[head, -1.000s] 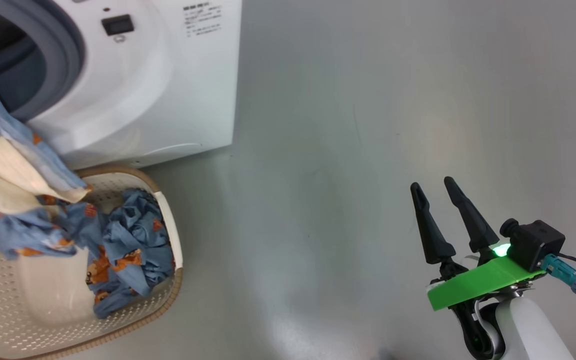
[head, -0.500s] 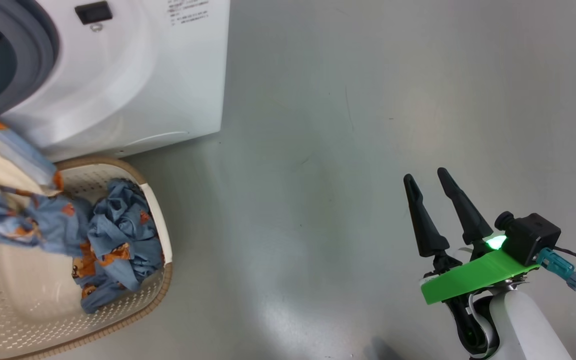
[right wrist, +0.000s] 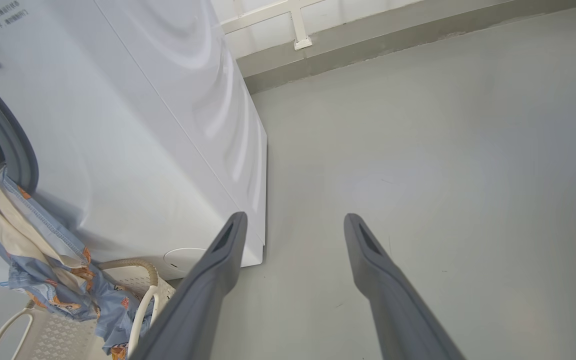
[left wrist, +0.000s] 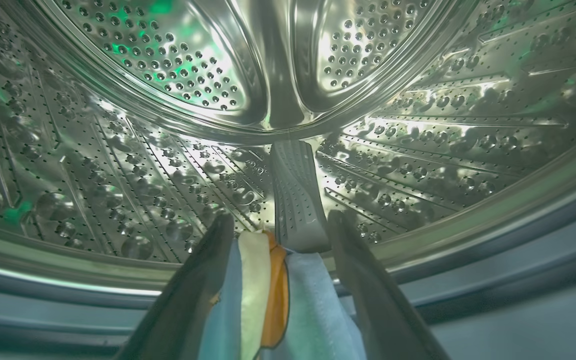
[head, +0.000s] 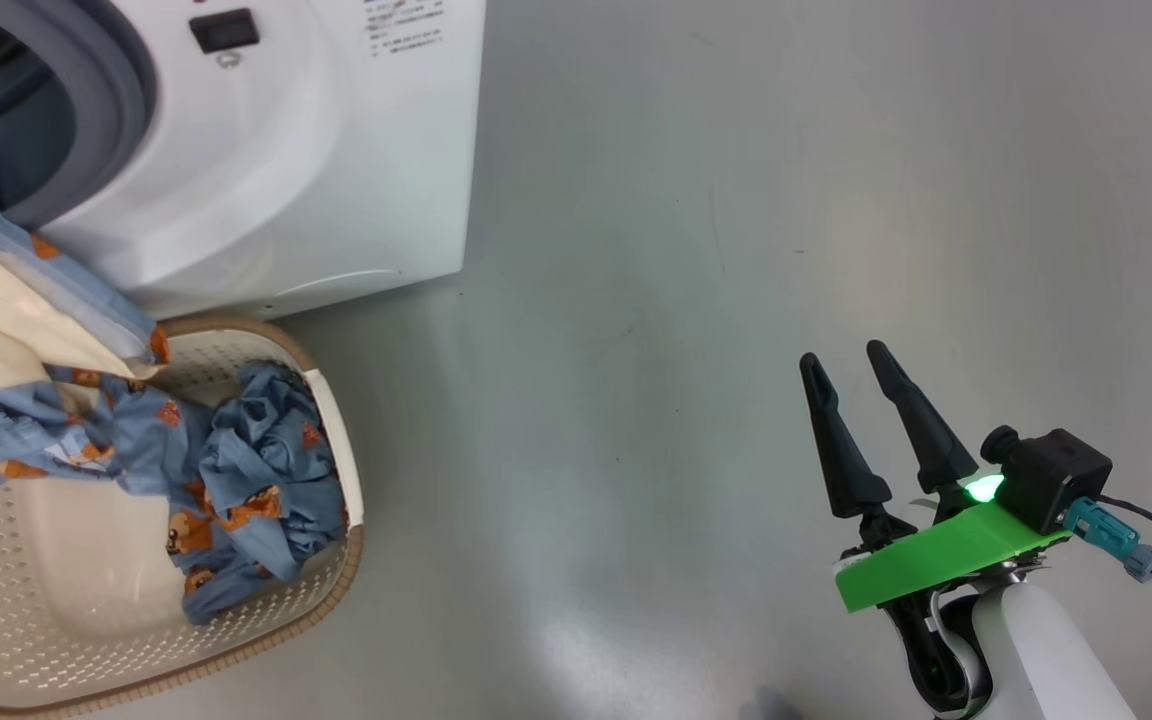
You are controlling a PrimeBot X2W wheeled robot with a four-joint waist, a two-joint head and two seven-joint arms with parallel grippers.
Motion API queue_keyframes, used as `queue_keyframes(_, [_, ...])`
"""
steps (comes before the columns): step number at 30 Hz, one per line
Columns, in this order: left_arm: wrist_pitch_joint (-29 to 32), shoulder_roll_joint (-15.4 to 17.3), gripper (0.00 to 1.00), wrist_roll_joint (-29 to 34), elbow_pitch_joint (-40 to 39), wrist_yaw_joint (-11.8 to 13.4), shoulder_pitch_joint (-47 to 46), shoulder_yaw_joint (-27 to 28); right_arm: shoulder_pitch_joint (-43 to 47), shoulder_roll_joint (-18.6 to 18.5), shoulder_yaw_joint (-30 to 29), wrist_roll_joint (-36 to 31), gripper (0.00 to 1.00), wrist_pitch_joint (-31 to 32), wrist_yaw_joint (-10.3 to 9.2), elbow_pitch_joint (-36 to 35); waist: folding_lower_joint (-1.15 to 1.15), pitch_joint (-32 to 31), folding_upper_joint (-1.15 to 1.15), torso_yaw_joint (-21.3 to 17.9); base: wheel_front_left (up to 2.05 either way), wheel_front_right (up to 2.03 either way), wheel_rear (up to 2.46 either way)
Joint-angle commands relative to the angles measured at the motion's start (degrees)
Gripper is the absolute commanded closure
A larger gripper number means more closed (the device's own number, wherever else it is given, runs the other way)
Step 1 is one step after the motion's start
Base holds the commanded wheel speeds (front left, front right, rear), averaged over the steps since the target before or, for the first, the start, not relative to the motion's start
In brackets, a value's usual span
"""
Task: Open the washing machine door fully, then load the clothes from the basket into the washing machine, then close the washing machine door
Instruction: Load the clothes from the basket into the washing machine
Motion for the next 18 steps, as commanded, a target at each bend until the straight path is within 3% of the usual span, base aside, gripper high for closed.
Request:
queue_keyframes(1, [-0.15,2.76,0.0,-1.35,-0.6,-0.07,-0.69,-0.19,-0.02,-0.16,1.33,-0.5,0.0,-0.68,0.09,-0.93,0.0,-0.24,0.0,0.22,0.0,0.0,0.0])
queue_keyframes(11, [-1.83,1.58,0.0,-7.94,-5.3,-0.08,3.56,-1.33,0.37,-0.86,0.75,-0.45,0.0,-0.68,0.09,-0.8,0.0,-1.85,0.0,1.62,0.0,0.0,0.0])
queue_keyframes(18, [-1.87,0.49,0.0,-6.34,-16.18,-0.08,12.06,3.86,0.71,-1.65,0.16,-0.48,0.0,-0.68,0.09,-0.87,0.0,-3.78,0.0,3.01,0.0,0.0,0.0])
